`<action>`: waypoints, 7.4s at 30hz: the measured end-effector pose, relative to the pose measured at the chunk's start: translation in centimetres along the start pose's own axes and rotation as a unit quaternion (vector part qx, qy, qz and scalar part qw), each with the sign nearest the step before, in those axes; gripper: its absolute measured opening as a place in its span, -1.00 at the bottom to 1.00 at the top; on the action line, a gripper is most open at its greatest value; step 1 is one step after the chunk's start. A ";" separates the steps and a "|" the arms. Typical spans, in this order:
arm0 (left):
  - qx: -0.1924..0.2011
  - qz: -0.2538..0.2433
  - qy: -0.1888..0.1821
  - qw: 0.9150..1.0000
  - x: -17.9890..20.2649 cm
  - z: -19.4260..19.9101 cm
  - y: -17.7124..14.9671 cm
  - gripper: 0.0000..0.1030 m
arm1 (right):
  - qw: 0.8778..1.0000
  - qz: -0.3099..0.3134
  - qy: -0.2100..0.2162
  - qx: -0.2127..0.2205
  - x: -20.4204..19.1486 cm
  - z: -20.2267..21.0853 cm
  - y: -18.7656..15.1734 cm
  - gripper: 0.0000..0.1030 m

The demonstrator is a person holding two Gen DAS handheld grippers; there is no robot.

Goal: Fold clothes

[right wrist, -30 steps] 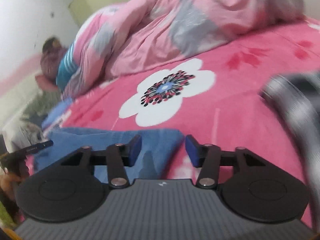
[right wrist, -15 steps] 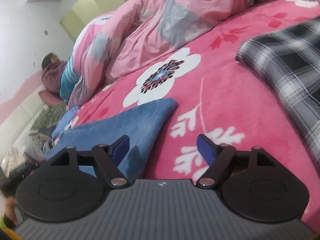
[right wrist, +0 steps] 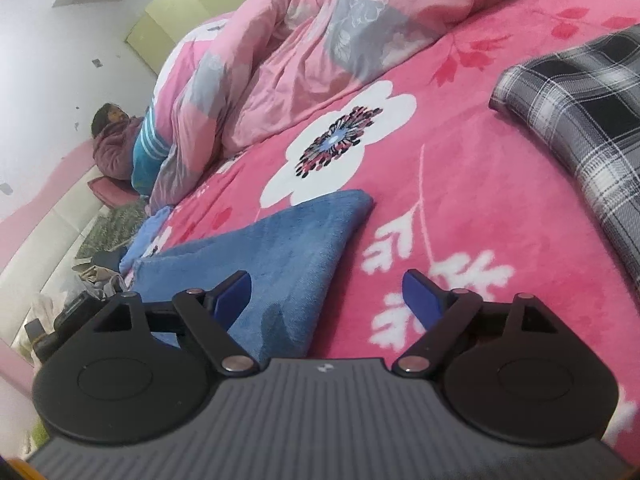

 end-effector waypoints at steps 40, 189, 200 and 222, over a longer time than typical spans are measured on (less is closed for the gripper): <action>-0.027 0.050 0.000 0.998 -3.2 8.5 -0.3 -0.21 | 0.983 -0.125 0.076 -0.111 -0.4 -0.8 -1.7 -0.79; 0.019 -0.329 -0.108 0.938 3.3 12.3 -5.7 0.36 | 0.962 0.263 -0.075 -0.007 -13.2 0.6 -9.5 0.97; 0.015 -0.348 -0.106 0.931 3.5 12.3 -5.9 0.38 | 0.961 0.272 -0.031 0.021 -15.4 -1.3 -8.5 0.97; -0.007 -0.345 -0.092 0.934 4.7 7.7 -5.1 0.34 | 0.958 0.283 -0.037 0.023 -13.8 -1.0 -9.3 0.97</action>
Point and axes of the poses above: each gripper's, at about its wrist camera, not at the fingertips, and z roughly against the way its jaws point, x to its right, y to its top, the point moved 7 cm from there along -z, roughly the way its jaws point, and after that the axes turned 14 degrees about x, right-handed, at the moved point
